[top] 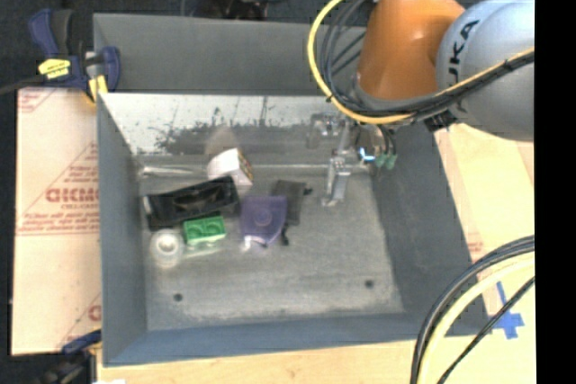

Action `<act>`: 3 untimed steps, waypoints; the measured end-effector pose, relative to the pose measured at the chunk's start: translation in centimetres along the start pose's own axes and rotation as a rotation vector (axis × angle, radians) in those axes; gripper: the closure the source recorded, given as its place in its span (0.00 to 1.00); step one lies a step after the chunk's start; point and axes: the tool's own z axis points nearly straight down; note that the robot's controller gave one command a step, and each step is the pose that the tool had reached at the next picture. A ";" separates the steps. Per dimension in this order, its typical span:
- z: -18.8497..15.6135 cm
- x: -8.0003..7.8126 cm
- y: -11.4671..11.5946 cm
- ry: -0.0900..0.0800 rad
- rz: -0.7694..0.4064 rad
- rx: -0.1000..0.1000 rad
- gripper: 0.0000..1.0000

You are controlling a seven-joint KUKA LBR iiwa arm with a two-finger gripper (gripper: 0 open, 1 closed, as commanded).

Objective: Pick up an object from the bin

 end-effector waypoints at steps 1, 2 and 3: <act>-0.5 -0.2 0.0 -0.008 0.000 0.000 0.00; 3.8 0.3 3.2 -0.013 -0.062 0.002 0.00; 5.7 -1.4 7.2 -0.006 -0.137 0.001 0.00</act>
Offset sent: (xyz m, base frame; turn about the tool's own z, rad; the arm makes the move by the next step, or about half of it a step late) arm -0.0079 0.0539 -0.0645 -0.1062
